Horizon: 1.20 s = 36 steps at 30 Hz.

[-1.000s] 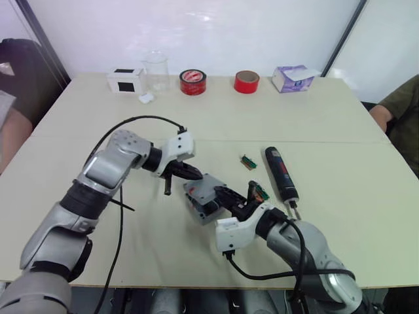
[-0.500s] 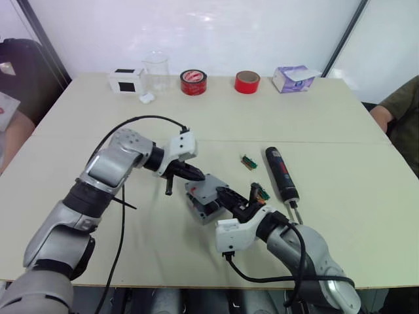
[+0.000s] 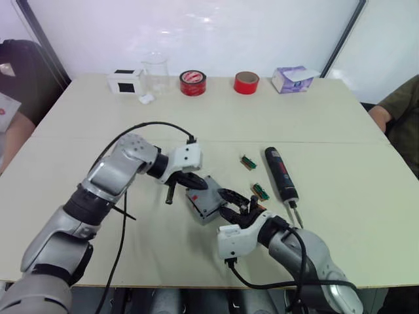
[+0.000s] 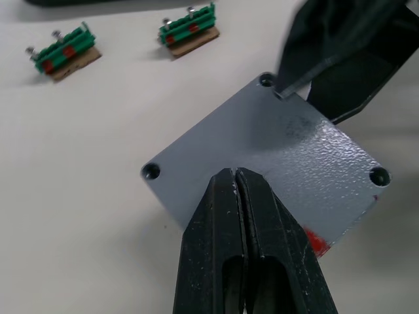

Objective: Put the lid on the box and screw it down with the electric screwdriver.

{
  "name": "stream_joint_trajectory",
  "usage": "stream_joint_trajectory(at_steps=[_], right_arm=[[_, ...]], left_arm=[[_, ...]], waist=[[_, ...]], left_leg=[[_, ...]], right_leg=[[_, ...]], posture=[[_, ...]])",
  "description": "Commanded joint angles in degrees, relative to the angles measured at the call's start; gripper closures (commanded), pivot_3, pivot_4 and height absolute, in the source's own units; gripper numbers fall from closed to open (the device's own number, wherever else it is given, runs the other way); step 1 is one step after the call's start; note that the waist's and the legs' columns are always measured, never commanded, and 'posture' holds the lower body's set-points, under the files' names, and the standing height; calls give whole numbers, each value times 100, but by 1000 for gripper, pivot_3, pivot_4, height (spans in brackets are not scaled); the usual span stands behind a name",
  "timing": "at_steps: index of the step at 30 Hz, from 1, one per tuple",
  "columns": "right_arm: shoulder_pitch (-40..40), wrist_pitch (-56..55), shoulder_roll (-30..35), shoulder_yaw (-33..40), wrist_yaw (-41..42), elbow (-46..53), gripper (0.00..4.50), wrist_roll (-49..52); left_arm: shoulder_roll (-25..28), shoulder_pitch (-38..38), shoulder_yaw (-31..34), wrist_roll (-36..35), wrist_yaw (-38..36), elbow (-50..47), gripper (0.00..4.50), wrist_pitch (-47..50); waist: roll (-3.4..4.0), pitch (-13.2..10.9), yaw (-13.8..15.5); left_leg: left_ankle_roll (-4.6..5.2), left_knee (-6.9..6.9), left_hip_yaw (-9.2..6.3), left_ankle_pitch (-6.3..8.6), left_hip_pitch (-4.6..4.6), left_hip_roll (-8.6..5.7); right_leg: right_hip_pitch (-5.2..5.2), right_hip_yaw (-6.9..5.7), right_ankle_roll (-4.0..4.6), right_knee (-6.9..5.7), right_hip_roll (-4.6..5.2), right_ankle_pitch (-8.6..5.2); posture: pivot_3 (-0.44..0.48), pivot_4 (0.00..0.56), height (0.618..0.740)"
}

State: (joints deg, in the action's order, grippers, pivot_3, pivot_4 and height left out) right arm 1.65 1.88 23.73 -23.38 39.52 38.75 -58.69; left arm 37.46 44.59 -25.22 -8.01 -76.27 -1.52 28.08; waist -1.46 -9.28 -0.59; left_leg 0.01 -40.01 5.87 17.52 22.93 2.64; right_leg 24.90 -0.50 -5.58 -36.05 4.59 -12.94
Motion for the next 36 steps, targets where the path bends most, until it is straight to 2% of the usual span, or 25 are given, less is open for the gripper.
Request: stream_joint_trajectory(at_steps=[1,5,14,18,23,25,26,36], right_arm=[[46,-85,-8,82,35,255,527,59],[158,-114,54,214,141,463,527,219],[524,-158,105,585,218,777,527,736],[538,-115,94,713,218,732,1296,957],[497,-116,118,795,207,600,3308,1085],[479,-117,117,775,208,551,3933,1119],[468,-113,119,773,212,530,4470,1144],[522,34,156,993,305,438,4489,1948]], left_arm=[[25,-288,-419,362,-10,24,4500,-140],[-15,-458,-520,593,79,142,4500,-345],[-114,-648,-356,488,144,-16,4500,-221],[-153,-630,-185,406,171,40,4500,-263],[-224,-511,184,69,126,29,4500,-112],[-223,-454,341,-117,66,-4,4500,-34],[-216,-422,414,-225,32,-32,4500,20],[24,-68,960,-1104,-255,-222,4500,1034]], waist=[[-2,2,0],[-3,30,11],[-14,95,10],[-14,95,9],[-13,94,6],[-13,92,1],[-13,89,0],[-13,68,0]], left_leg=[[5,3,0,4,-31,0],[16,4,0,11,-59,1],[16,4,-2,11,-64,1],[16,4,-3,11,-64,2],[17,4,-3,11,-64,2],[17,4,-3,11,-63,2],[17,4,-4,11,-61,2],[17,4,-4,11,-51,3]], right_leg=[[-29,0,-1,3,0,-4],[-57,0,15,2,1,-18],[-64,0,16,1,1,-19],[-63,1,17,1,1,-19],[-62,1,17,1,1,-19],[-60,1,17,1,1,-19],[-58,1,17,0,1,-19],[-47,2,18,1,1,-19]], posture=[[0,150,740],[0,150,740],[0,150,740],[0,150,740],[0,150,740],[0,150,740],[0,150,740],[0,150,740]])
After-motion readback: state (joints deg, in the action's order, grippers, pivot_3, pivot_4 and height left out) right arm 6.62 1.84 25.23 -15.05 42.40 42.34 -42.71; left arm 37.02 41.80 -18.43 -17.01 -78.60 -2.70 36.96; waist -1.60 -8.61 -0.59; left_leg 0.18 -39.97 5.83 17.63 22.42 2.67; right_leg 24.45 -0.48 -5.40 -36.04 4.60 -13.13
